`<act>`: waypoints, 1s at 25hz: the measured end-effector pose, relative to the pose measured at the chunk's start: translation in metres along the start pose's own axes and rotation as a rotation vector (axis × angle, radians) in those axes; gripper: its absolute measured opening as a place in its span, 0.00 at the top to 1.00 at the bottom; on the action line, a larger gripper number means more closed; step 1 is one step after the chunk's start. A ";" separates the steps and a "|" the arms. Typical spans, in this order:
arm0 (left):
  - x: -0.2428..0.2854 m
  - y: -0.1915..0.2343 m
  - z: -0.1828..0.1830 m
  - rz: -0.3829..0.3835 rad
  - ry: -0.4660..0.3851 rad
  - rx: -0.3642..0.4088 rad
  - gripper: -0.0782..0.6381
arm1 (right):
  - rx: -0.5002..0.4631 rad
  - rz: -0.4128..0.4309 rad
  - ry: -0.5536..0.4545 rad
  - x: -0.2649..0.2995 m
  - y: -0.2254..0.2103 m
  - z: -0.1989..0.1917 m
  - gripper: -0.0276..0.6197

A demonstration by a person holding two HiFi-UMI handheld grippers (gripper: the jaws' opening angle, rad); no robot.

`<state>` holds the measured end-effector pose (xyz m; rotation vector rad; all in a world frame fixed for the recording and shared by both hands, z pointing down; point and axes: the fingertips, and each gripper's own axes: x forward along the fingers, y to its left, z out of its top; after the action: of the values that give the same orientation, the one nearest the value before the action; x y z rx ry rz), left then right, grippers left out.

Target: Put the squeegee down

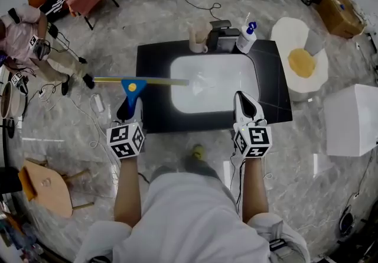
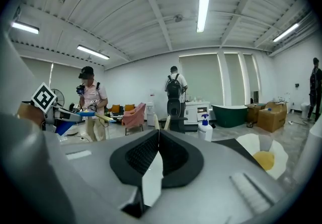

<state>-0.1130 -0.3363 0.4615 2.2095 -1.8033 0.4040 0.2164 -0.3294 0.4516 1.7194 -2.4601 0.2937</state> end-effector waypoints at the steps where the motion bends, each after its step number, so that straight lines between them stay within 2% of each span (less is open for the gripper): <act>1: 0.003 -0.001 0.003 0.003 0.003 -0.006 0.71 | 0.001 0.007 0.002 0.003 -0.002 0.001 0.95; 12: 0.031 0.004 0.018 0.024 0.013 -0.043 0.71 | 0.001 0.027 -0.010 0.029 -0.009 0.017 0.95; 25: 0.103 0.038 0.007 0.030 0.072 -0.084 0.71 | -0.011 -0.014 -0.003 0.079 -0.015 0.023 0.95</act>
<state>-0.1298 -0.4400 0.4941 2.0869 -1.7848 0.4007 0.2032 -0.4116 0.4471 1.7339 -2.4459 0.2752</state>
